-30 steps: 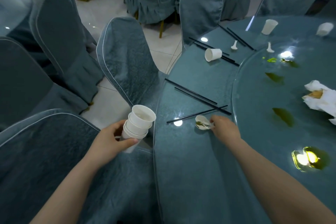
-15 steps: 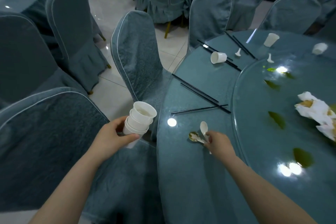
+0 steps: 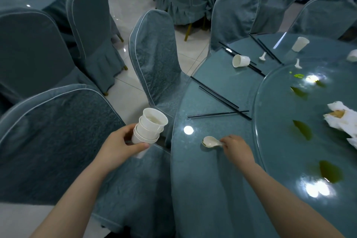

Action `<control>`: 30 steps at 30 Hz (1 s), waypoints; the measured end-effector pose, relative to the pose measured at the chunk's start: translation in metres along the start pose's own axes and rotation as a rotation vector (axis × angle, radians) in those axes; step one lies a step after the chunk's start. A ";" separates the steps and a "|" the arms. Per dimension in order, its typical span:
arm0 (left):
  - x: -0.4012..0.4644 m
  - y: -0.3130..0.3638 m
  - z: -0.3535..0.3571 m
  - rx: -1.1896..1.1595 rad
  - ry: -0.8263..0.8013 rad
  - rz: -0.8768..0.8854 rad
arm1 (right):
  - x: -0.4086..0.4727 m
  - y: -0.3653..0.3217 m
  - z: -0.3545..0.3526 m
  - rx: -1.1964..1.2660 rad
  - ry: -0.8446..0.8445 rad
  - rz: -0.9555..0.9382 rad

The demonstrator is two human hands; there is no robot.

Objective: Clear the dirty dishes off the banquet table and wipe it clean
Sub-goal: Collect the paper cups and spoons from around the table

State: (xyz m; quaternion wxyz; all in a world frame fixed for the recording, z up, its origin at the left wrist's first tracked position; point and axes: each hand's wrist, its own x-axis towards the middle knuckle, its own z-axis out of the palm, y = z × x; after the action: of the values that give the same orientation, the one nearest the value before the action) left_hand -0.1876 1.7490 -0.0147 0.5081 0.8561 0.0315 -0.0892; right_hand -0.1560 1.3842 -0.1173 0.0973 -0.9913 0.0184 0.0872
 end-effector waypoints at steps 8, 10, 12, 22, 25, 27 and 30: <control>-0.004 -0.001 -0.015 0.006 0.029 0.003 | -0.011 -0.009 0.009 -0.181 -0.044 -0.073; -0.003 -0.001 -0.019 0.012 0.009 0.026 | -0.022 -0.014 0.011 -0.163 -0.058 -0.016; 0.002 -0.003 -0.023 -0.007 -0.037 0.047 | -0.039 -0.020 0.012 -0.102 -0.107 0.087; 0.034 -0.006 -0.050 0.007 -0.430 0.262 | -0.157 -0.097 -0.011 0.185 0.119 0.563; 0.030 -0.005 -0.063 0.028 -0.535 0.323 | -0.194 -0.140 -0.014 0.307 0.234 0.674; 0.022 -0.005 -0.071 0.026 -0.561 0.360 | -0.218 -0.168 -0.014 0.372 0.299 0.705; 0.004 -0.005 -0.083 0.001 -0.588 0.363 | -0.252 -0.201 -0.015 0.394 0.320 0.715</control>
State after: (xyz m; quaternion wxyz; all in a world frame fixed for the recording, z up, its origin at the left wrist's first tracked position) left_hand -0.1742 1.8235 0.0193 0.5027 0.7854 -0.2694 -0.2404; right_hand -0.3908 1.5834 -0.0202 0.2441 -0.8861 0.3915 -0.0443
